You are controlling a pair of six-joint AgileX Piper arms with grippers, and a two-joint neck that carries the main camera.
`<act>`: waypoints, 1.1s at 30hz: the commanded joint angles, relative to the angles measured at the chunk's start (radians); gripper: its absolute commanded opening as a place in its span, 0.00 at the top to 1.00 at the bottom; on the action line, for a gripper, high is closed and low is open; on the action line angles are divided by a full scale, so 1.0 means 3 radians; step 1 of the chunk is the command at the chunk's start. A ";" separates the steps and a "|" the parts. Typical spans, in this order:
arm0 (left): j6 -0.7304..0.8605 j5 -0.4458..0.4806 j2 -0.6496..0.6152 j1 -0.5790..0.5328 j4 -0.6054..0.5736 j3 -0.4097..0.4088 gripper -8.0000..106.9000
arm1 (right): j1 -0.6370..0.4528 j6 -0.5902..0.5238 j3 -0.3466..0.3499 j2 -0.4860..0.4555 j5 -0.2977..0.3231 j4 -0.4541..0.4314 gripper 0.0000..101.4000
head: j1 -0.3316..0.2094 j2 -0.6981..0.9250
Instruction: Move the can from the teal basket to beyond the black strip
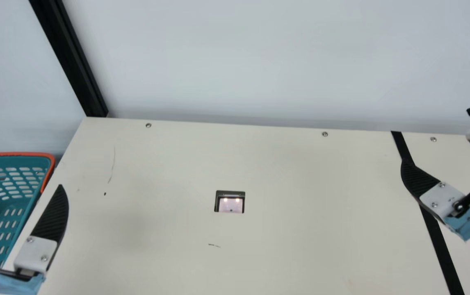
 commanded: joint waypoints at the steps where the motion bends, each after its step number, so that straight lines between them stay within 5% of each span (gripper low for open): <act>1: 0.0000 0.0000 0.0000 0.0000 0.0000 0.0000 0.15 | 0.0000 0.0000 0.0000 0.0000 0.0000 0.0000 0.00 | -0.0021 0.0036; 15: -0.0665 -0.0117 0.0646 0.0297 0.0583 -0.0419 0.15 | 0.0429 0.0612 -0.0254 0.0158 -0.0356 -0.0709 0.00 | -0.0021 0.0036; 25: -0.1168 0.0025 0.0857 0.0417 0.0729 -0.0790 0.15 | 0.0727 0.0935 -0.0360 0.0273 -0.1025 -0.2056 0.00 | -0.0021 0.0036; 26: -0.1242 0.0049 0.0871 0.0431 0.0729 -0.0830 0.15 | 0.0723 0.0863 -0.0357 0.0269 -0.0823 -0.1557 0.00 | -0.0021 0.0036; 29: -0.1332 0.0048 0.0870 0.0431 0.0729 -0.0847 0.15 | 0.0731 0.0912 -0.0360 0.0269 -0.1034 -0.1876 0.00 | -0.0021 0.0036; 33: -0.1423 0.0065 0.0866 0.0470 0.0824 -0.0830 0.15 | 0.0754 0.1104 -0.0363 0.0261 -0.1024 -0.2183 0.00 | -0.0021 0.0036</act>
